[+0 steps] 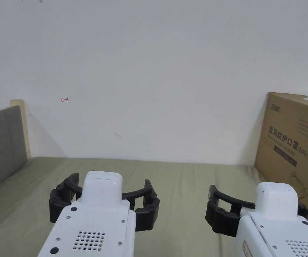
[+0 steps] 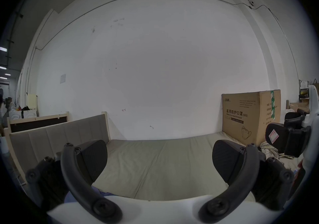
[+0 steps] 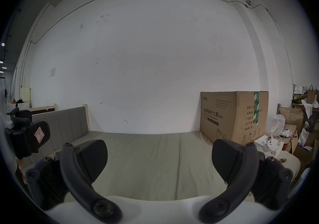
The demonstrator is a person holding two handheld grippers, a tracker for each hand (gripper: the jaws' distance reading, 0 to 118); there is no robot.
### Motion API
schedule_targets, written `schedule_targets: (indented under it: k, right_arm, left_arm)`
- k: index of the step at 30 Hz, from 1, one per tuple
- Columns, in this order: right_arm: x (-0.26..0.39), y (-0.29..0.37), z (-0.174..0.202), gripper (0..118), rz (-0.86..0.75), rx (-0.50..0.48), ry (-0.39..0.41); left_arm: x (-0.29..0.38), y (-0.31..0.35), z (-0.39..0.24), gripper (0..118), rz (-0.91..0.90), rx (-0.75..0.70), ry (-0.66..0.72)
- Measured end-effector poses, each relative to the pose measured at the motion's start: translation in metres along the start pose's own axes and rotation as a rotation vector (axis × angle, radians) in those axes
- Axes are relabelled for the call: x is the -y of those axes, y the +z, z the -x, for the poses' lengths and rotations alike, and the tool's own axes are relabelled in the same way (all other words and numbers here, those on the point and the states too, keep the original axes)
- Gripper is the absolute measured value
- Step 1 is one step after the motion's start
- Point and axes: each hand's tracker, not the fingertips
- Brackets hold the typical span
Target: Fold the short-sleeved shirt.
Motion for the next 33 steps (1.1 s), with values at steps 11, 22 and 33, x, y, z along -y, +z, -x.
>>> schedule_targets:
  k: [11,22,33]
  right_arm:
    - [0.004,0.009,0.003,74,-0.061,0.059,0.059]
    - [0.006,-0.006,-0.002,0,0.056,0.045,-0.024]
    - [0.032,-0.033,0.162,0,0.217,-0.445,-0.076]
  left_arm:
    - [-0.005,0.001,0.007,74,0.058,0.035,0.061]
    - [0.009,-0.009,0.026,0,0.161,0.041,0.077]
    - [0.032,0.068,0.225,0,0.212,-0.433,0.110]
